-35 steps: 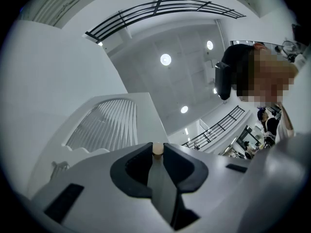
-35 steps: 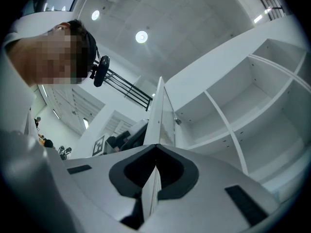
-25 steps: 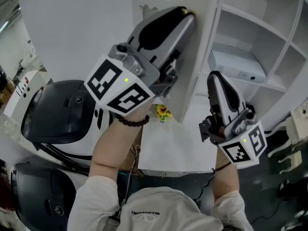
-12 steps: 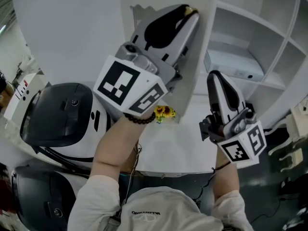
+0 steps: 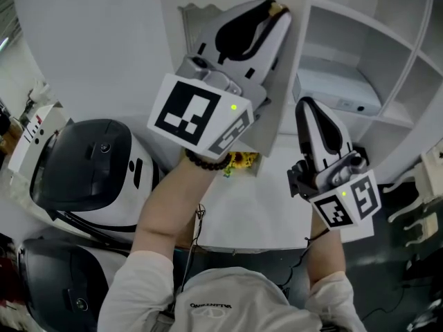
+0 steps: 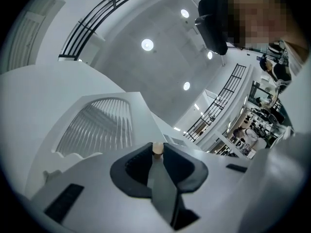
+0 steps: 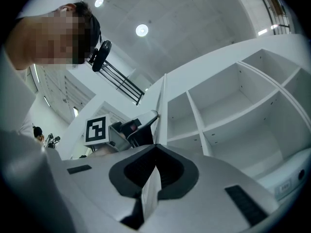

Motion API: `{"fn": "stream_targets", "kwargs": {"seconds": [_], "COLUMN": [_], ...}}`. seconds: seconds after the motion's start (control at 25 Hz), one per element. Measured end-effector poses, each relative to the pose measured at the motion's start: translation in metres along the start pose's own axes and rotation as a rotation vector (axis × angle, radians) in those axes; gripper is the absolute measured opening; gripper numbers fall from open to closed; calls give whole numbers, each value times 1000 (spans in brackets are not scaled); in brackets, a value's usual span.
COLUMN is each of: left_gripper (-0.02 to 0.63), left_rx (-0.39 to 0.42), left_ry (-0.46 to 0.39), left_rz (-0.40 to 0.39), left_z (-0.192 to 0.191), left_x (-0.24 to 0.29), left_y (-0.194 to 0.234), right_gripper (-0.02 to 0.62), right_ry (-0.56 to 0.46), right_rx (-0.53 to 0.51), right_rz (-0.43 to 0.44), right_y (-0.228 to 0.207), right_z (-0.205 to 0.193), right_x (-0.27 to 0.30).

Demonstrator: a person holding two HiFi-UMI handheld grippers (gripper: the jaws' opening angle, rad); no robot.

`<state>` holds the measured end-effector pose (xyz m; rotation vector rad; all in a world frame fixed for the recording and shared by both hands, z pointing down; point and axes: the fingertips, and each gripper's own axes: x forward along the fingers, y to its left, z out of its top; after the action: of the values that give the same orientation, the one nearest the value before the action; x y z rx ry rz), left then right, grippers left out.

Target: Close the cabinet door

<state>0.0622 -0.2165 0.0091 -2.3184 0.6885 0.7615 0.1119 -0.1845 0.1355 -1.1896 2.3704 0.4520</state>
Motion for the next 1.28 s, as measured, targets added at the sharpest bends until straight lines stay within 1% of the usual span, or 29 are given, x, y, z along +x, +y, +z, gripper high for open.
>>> {"fn": "stream_targets", "kwargs": {"seconds": [0.32, 0.68, 1.28], "left_gripper": [71, 72, 75], "left_rx": [37, 73, 100], "left_ry": [18, 44, 59], "left_rz": [20, 31, 34], "left_z": [-13, -28, -47], "left_x": [13, 26, 42], "left_y": [0, 1, 6], "right_gripper": [11, 11, 11], "right_ry": [33, 38, 52], "right_rx": [-6, -2, 2], "right_rz": [-5, -18, -30], "right_y": [-17, -32, -51], "right_z": [-16, -23, -40], "right_x": [5, 5, 16]}}
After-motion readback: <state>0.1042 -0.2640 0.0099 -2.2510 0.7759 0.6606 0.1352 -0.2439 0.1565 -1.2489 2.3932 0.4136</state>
